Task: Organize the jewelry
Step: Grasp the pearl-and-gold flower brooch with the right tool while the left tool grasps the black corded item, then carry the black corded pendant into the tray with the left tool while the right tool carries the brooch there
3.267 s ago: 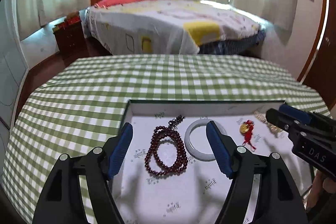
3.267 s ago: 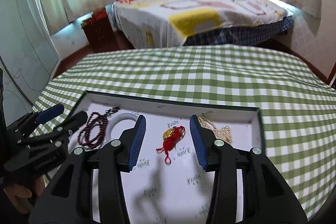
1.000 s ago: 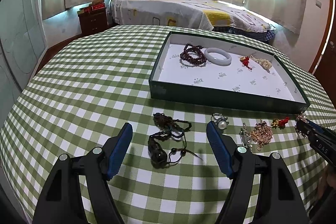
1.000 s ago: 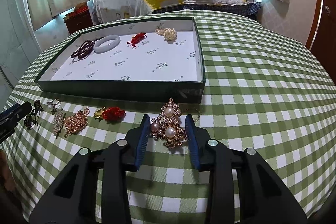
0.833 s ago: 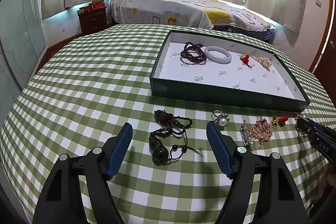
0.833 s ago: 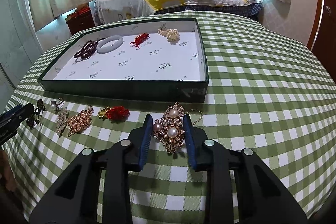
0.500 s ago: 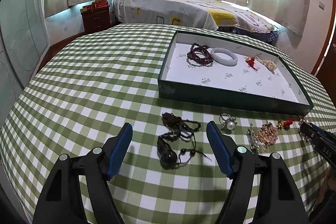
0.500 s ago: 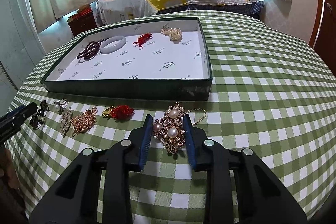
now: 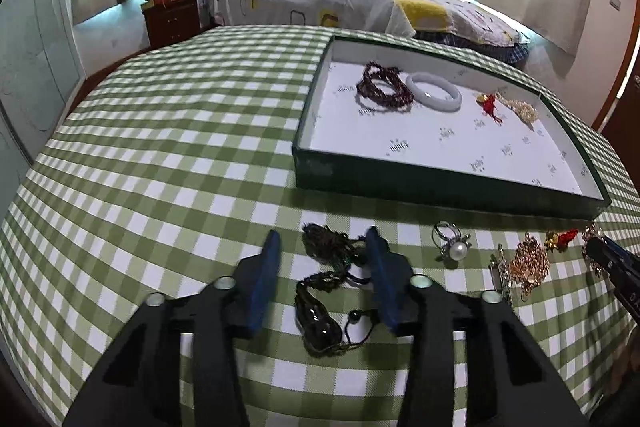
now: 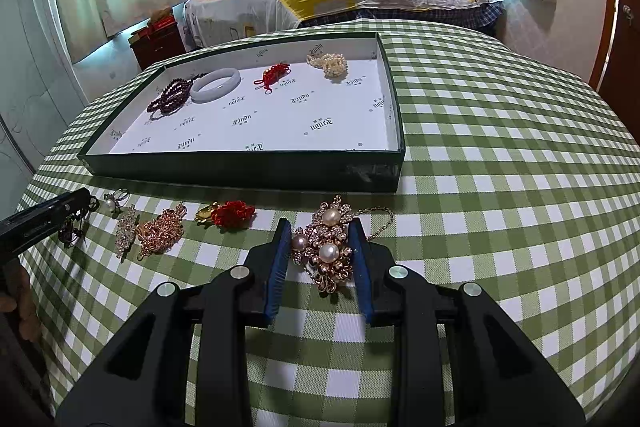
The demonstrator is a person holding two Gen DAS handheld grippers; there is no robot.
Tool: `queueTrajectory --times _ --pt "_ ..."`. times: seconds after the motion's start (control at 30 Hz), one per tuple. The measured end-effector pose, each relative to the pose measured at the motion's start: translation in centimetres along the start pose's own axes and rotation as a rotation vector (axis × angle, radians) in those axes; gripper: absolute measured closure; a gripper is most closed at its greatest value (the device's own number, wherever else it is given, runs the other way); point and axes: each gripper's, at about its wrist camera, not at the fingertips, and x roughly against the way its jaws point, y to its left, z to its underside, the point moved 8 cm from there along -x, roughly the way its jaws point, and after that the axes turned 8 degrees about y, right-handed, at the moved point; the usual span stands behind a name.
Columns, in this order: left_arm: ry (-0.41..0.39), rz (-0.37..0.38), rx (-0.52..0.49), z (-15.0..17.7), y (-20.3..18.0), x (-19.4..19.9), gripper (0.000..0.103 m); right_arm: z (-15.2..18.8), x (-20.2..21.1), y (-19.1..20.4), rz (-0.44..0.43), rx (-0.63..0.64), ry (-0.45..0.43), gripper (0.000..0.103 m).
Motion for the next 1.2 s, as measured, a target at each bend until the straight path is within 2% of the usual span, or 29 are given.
queueTrajectory --times 0.33,0.67,0.8,0.87,1.2 --pt "-0.002 0.037 -0.015 -0.2 -0.2 -0.2 0.089 0.0 0.0 0.0 0.000 0.000 -0.002 0.074" --pt "-0.026 0.056 -0.018 0.1 -0.4 0.7 0.093 0.0 0.3 0.2 -0.003 -0.002 -0.014 0.075" --pt "-0.043 0.056 -0.018 0.2 -0.4 1.3 0.093 -0.1 0.7 0.4 -0.009 0.003 -0.029 0.080" --pt "-0.052 0.056 -0.020 0.2 -0.5 1.8 0.093 -0.3 1.1 0.4 -0.010 0.007 -0.044 0.087" --pt "-0.070 0.059 -0.031 0.0 -0.8 2.5 0.093 0.0 1.4 0.4 -0.018 0.010 -0.041 0.088"
